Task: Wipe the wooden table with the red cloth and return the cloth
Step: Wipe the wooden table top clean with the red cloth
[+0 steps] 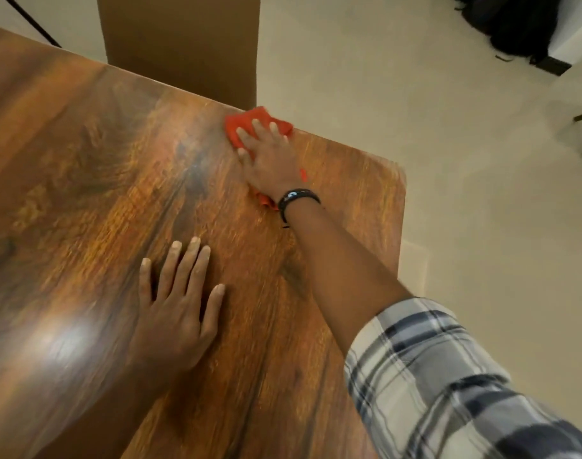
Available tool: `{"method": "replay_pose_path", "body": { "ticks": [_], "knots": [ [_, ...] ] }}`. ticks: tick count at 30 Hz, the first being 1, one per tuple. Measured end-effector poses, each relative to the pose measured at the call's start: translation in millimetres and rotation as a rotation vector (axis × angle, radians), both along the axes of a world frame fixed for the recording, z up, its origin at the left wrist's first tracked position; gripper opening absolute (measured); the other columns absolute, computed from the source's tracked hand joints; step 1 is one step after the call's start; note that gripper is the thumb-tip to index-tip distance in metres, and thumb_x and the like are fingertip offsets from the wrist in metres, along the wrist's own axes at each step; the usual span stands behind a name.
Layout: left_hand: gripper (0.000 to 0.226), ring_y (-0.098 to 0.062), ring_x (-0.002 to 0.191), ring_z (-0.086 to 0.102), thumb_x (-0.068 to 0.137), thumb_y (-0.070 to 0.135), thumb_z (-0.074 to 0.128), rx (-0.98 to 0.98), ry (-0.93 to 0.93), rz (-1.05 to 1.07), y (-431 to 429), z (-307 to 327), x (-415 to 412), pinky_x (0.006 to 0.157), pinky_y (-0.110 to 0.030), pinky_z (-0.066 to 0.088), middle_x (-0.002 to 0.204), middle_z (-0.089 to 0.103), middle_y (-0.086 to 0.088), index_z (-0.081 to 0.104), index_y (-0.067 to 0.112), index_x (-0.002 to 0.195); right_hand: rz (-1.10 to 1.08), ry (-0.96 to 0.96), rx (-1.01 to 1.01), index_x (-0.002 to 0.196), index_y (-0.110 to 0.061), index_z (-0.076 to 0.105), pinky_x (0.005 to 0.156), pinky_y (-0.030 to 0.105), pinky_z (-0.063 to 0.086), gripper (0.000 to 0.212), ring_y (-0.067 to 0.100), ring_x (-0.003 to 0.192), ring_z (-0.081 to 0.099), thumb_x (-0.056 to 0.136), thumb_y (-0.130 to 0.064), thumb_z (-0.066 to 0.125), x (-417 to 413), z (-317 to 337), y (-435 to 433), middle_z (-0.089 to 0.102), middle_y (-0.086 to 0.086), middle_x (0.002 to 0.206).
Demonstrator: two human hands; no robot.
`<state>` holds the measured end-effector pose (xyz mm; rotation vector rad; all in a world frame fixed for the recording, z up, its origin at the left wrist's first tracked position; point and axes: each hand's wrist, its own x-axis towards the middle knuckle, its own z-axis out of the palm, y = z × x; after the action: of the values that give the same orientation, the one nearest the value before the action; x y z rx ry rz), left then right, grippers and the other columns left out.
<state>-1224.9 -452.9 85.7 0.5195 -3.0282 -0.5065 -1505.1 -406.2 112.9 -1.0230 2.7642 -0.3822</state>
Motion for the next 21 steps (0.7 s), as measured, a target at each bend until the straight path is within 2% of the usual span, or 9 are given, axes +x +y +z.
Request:
{"method": "replay_pose_path", "body": {
  "ticks": [4,10,14,16,19,21],
  "knots": [
    [0.061,-0.018,0.157,0.006,0.104,0.049,0.023,-0.005,0.000,-0.005,-1,2,0,0.124,-0.056,0.008,0.167,0.019,0.002,0.025,0.021,0.158,0.037,-0.018,-0.008,0.152,-0.027,0.033,0.121,0.047,0.017,0.047,0.029,0.150,0.016,0.106,-0.036,0.032,-4,3,2,0.023,0.002,0.163],
    [0.061,-0.017,0.156,0.005,0.103,0.049,0.021,-0.003,-0.006,0.000,-1,1,-1,0.125,-0.054,0.007,0.167,0.018,0.004,0.025,0.022,0.158,-0.350,0.012,-0.078,0.151,-0.024,0.036,0.119,0.050,0.023,0.048,0.032,0.148,0.021,0.104,-0.035,0.033,-50,-6,123,0.027,0.006,0.161],
    [0.061,-0.016,0.156,0.007,0.103,0.049,0.021,-0.006,-0.010,0.004,0,0,0,0.125,-0.054,0.008,0.167,0.019,0.005,0.026,0.023,0.158,-0.452,-0.004,-0.158,0.150,-0.025,0.038,0.120,0.050,0.020,0.047,0.033,0.149,0.020,0.104,-0.035,0.038,-29,-13,187,0.028,0.005,0.161],
    [0.062,-0.015,0.156,0.007,0.103,0.050,0.020,-0.013,-0.017,0.007,0,-1,0,0.125,-0.054,0.007,0.167,0.018,0.006,0.026,0.023,0.158,-0.439,0.005,-0.203,0.149,-0.026,0.041,0.120,0.049,0.021,0.046,0.031,0.149,0.020,0.104,-0.035,0.041,8,-13,199,0.030,0.003,0.160],
    [0.062,-0.016,0.156,0.008,0.103,0.051,0.016,-0.014,-0.012,0.007,0,-2,0,0.125,-0.054,0.007,0.167,0.019,0.006,0.027,0.023,0.158,-0.237,-0.020,-0.180,0.148,-0.033,0.042,0.120,0.043,0.016,0.045,0.023,0.150,0.016,0.104,-0.041,0.041,62,-10,208,0.029,-0.006,0.159],
    [0.062,-0.016,0.156,0.009,0.103,0.051,0.015,-0.011,-0.008,0.007,0,-3,-1,0.125,-0.055,0.008,0.167,0.020,0.006,0.028,0.023,0.157,-0.146,-0.070,-0.145,0.147,-0.038,0.040,0.120,0.039,0.014,0.046,0.016,0.150,0.014,0.102,-0.047,0.040,64,-5,213,0.027,-0.012,0.159]
  ]
}}
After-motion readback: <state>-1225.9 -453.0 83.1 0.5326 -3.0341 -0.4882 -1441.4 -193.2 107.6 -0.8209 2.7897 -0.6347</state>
